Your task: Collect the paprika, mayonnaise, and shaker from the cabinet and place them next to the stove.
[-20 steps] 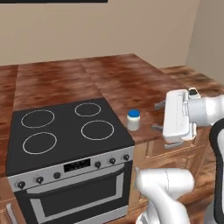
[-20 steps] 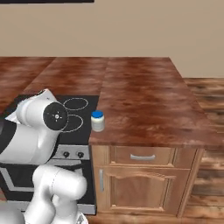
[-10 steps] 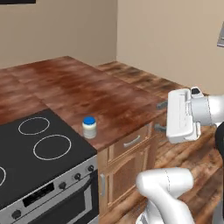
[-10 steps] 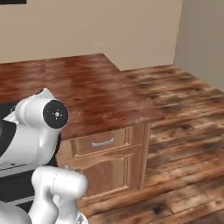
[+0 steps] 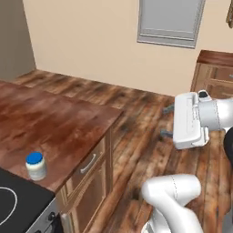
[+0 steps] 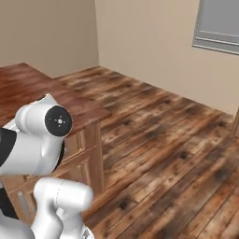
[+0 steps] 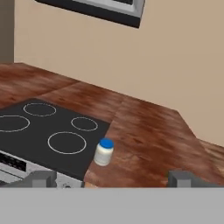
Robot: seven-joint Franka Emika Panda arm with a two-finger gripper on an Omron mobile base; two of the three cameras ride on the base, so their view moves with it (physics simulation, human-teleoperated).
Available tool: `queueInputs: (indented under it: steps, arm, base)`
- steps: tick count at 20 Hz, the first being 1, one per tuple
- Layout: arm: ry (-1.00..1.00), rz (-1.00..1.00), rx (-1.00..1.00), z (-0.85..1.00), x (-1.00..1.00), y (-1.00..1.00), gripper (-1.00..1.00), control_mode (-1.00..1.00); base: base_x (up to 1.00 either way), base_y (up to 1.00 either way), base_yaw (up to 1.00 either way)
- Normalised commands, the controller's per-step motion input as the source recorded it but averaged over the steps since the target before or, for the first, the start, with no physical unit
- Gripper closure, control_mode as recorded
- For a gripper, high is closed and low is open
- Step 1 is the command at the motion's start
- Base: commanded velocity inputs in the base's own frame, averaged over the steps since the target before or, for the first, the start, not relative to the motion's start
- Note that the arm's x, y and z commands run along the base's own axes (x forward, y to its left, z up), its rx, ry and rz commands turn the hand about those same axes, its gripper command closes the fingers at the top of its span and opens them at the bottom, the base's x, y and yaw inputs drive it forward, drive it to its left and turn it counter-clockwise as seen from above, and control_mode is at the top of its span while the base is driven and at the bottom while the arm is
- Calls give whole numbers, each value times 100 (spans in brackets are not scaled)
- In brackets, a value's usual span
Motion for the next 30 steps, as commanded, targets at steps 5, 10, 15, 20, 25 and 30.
queueInputs:
  steps: [5, 10, 15, 20, 25, 30]
  arm:
    - [0, 0, 0, 0, 0, 0, -100, 100]
    - [0, 0, 0, 0, 0, 0, -100, 100]
    - [0, 0, 0, 0, 0, 0, -100, 100]
    - [0, 0, 0, 0, 0, 0, -100, 100]
    - [0, 0, 0, 0, 0, 0, -100, 100]
    - [0, 0, 0, 0, 0, 0, -100, 100]
  base:
    - [38, -40, -62]
    - [58, -39, -54]
    - [88, -21, -43]
    - [100, -24, -31]
    - [100, -34, -23]
    - [100, -55, -9]
